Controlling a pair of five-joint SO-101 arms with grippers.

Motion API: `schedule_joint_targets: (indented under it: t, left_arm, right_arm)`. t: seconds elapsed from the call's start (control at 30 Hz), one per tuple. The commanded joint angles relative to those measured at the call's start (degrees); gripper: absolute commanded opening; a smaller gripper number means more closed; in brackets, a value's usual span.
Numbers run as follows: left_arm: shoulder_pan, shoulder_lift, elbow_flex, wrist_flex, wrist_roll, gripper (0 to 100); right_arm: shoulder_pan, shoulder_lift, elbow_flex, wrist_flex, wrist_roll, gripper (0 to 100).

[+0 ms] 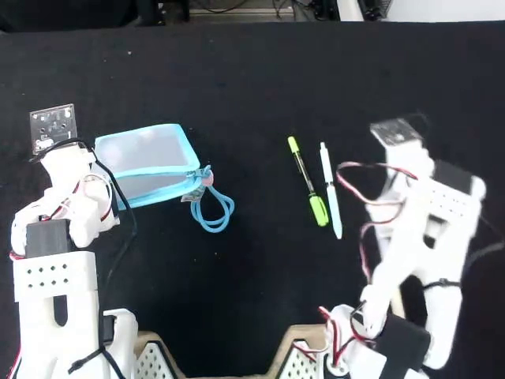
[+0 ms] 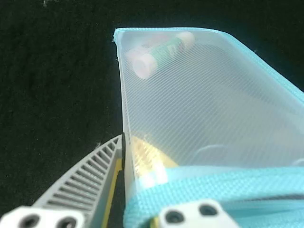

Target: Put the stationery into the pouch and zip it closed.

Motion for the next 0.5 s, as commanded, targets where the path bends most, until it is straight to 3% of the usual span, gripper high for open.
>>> schedule_joint_targets:
  t: [0.0,0.47]
  left_arm:
    - [-0.6,-0.2,-0.1,0.1,0.4,3]
    - [-0.3,-0.2,0.0,0.1,0.4,3]
  right_arm:
    - [-8.2,-1.1,-8.6,6.1,-6.2,1.0]
    - [-30.3,-25.4,-13.1,5.2,-23.9,1.0]
